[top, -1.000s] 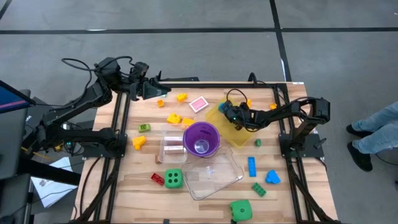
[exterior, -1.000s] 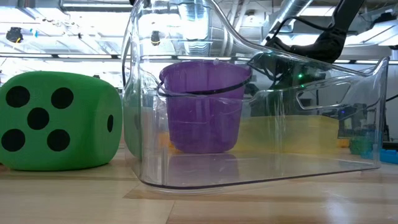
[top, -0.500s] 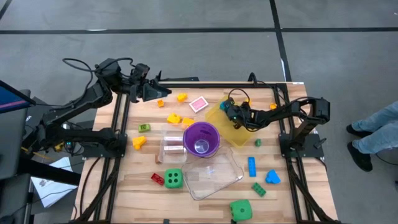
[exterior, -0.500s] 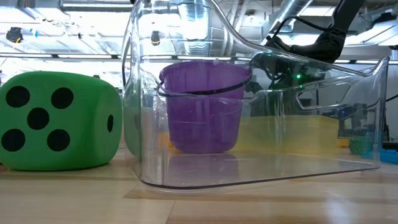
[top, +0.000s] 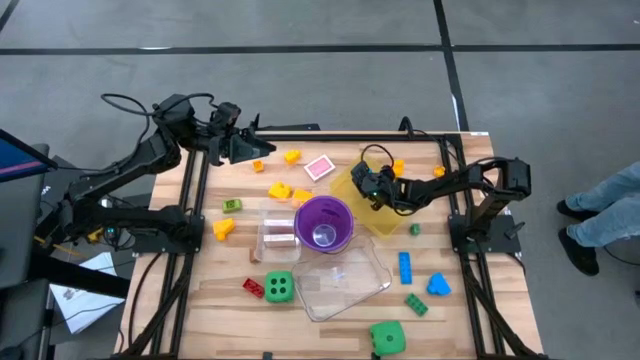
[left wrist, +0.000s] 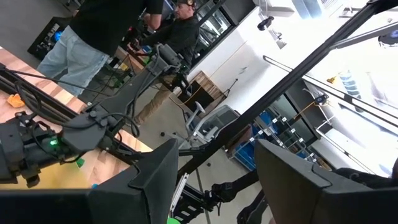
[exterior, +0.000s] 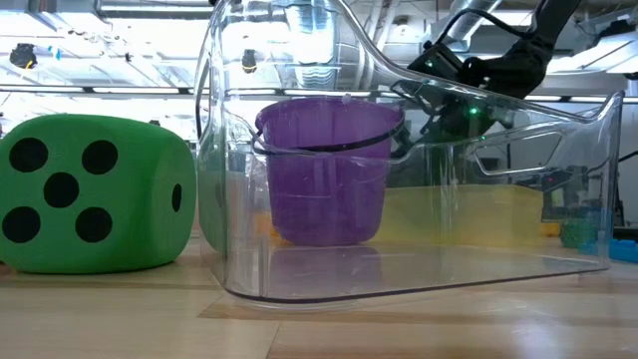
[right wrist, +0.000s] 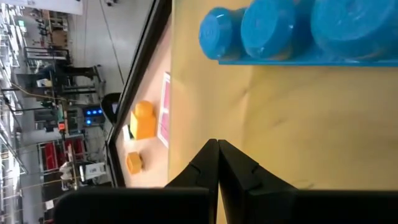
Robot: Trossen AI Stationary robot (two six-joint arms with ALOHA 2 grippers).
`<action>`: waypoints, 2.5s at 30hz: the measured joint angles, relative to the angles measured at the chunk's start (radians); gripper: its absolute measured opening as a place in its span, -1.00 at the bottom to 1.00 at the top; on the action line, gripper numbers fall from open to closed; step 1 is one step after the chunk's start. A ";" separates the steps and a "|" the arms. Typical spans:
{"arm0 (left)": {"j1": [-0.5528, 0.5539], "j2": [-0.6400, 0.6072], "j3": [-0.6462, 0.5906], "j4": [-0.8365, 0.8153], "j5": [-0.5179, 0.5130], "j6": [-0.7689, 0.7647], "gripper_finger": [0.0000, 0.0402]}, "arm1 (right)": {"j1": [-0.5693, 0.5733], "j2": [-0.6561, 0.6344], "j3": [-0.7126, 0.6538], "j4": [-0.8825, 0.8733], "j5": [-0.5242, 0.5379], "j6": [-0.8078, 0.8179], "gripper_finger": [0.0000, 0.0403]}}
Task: Pick & Place Toys
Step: Put the small blue game piece into the yellow bin
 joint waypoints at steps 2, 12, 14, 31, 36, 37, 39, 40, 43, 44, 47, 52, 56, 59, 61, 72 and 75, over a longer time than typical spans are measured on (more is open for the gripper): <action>0.000 0.000 0.000 0.000 0.000 0.000 0.02 | -0.001 0.000 0.006 0.000 0.006 0.001 -1.00; 0.000 0.000 0.000 0.000 0.000 0.001 0.02 | 0.040 0.000 0.022 -0.008 0.032 0.003 -1.00; 0.000 0.000 0.000 0.000 0.000 0.001 0.02 | 0.049 0.000 0.022 -0.020 0.032 0.001 -1.00; 0.000 0.000 0.000 0.000 0.001 0.000 0.02 | 0.118 0.000 0.021 -0.073 0.029 0.015 -1.00; 0.000 0.000 0.000 0.000 0.009 0.000 0.02 | 0.123 0.000 0.021 -0.072 0.029 0.004 -1.00; 0.000 0.000 0.000 0.000 0.015 0.000 0.02 | 0.123 0.000 0.021 -0.072 0.028 -0.005 -1.00; 0.000 0.000 0.000 0.000 0.022 0.001 0.02 | 0.123 0.001 0.021 -0.073 0.023 -0.016 -1.00; 0.000 0.000 0.000 0.000 0.023 0.000 0.02 | 0.124 0.007 0.021 -0.070 0.022 -0.016 -1.00; 0.000 0.000 0.000 0.000 0.023 0.000 0.02 | 0.131 0.045 0.034 -0.075 0.004 -0.016 -1.00; 0.000 0.000 0.000 0.000 0.023 0.000 0.02 | 0.135 0.062 0.049 -0.071 -0.018 -0.015 -1.00; 0.000 0.000 0.000 0.000 0.024 0.000 0.02 | 0.137 0.107 0.082 -0.061 -0.058 -0.010 -1.00; -0.008 0.000 0.000 0.000 0.043 0.000 0.02 | 0.134 0.121 0.107 -0.030 -0.060 -0.029 -1.00; -0.012 0.000 0.000 0.000 0.044 0.000 0.02 | 0.130 0.121 0.111 -0.037 -0.056 -0.043 -1.00; -0.012 0.000 0.000 0.000 0.044 0.000 0.02 | 0.126 0.121 0.111 -0.040 -0.057 -0.068 -1.00; -0.012 0.000 0.000 0.000 0.044 0.000 0.02 | 0.123 0.108 0.111 -0.047 -0.057 -0.069 -1.00; -0.012 0.000 0.000 0.001 0.046 0.000 0.02 | 0.079 -0.052 0.111 -0.109 -0.010 -0.274 -1.00; -0.012 0.000 0.000 0.001 0.048 0.002 0.02 | 0.080 -0.118 0.111 -0.136 0.020 -0.363 -1.00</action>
